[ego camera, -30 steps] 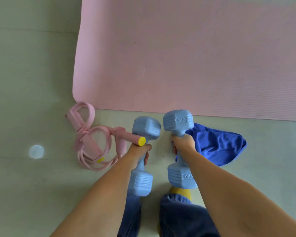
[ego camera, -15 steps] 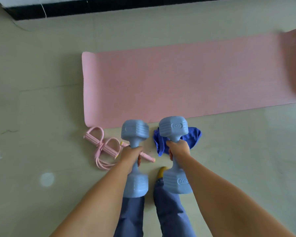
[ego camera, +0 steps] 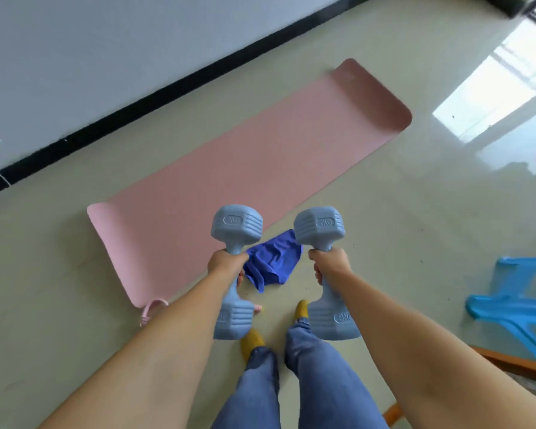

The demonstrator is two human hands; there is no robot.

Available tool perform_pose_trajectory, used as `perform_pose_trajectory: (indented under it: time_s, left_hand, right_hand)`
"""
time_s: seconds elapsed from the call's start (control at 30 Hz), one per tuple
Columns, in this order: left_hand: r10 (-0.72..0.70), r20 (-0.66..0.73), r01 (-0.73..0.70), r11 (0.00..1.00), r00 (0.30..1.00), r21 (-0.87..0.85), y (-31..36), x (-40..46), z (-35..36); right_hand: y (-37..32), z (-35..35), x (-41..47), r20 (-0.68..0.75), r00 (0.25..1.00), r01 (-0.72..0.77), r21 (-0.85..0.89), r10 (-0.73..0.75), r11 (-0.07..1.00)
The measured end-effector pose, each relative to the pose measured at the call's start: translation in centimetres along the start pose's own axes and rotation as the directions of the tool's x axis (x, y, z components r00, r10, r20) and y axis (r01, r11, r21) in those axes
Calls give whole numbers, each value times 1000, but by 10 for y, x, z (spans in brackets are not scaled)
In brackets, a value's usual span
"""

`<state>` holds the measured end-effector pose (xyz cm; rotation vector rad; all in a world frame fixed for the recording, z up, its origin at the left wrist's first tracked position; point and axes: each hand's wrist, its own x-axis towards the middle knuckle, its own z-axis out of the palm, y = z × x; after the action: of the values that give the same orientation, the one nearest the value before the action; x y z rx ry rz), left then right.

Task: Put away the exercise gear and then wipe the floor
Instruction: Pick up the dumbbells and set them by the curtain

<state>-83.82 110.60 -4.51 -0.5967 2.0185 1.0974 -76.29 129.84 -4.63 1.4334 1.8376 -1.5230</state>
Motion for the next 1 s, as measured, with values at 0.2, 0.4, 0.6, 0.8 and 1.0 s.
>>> perform_pose_trajectory:
  time_s: [0.2,0.4,0.6,0.8,1.0]
  left_hand:
    - [91,163,-116,982,982,152,79,-17,91]
    - [162,259,-237,926,952,294,176,-30,221]
    - [144,321,-254,909,936,331,275,-31,350]
    - [177,335,-291,898,926,330,400,-9,451]
    - [254,377,-374,882,890,288,545,45,535]
  right_hand:
    - [8,-91,14,-71,994,-62,288,86,956]
    - [5,-215,70,-153,974,-72,488,167,870]
    - [-21,-364,137,-176,948,-125,560,266,819]
    - [-89,-488,216,-248,928,-69,619,278,782]
    - [-181,-586,312,-285,923,4,678,258,735]
